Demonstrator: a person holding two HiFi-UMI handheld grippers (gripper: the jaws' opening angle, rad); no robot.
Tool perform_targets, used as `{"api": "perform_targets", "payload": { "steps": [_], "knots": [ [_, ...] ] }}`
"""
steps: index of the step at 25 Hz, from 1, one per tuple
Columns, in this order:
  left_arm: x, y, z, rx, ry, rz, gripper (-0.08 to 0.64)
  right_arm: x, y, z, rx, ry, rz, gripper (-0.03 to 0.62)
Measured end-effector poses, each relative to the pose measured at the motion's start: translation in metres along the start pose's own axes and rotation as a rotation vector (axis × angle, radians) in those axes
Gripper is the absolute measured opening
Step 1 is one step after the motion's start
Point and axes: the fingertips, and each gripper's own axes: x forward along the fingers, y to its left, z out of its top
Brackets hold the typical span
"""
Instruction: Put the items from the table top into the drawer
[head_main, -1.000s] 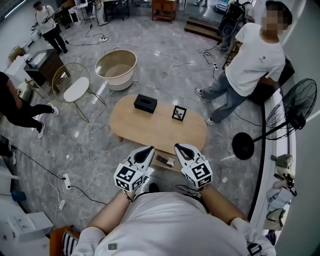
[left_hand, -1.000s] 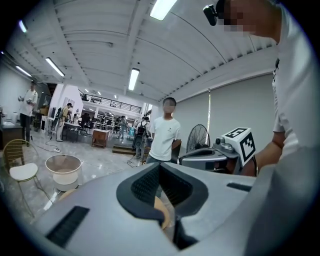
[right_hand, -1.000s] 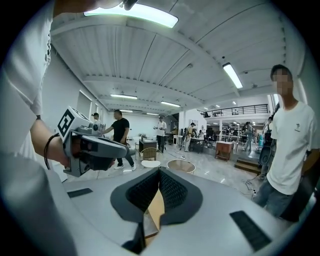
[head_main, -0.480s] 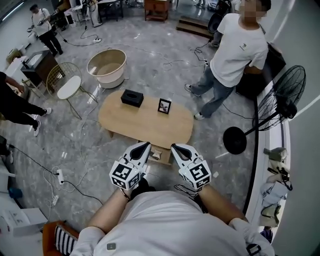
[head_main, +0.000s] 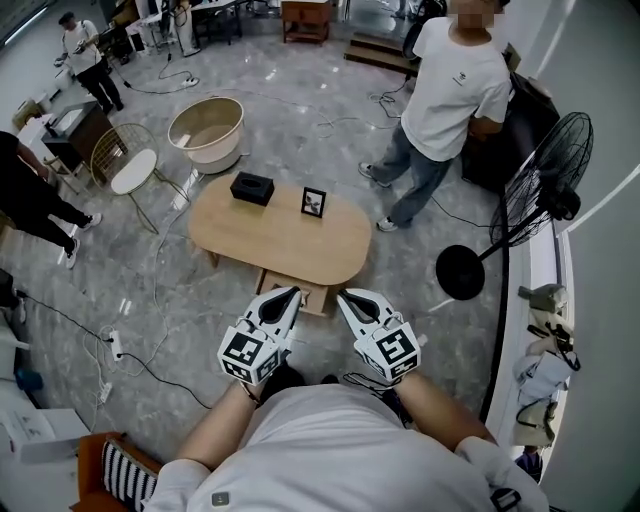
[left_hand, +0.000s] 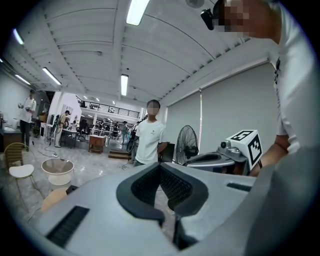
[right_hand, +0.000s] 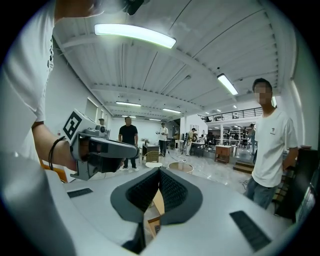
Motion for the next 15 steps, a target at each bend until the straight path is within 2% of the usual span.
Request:
{"api": "perform_targets", "payload": {
  "steps": [15],
  "knots": [
    [-0.008,-0.039,0.008,0.025,-0.015,0.025,0.009,-0.035,0.010,0.006,-0.010,-0.033,0.018,0.026]
  ]
}}
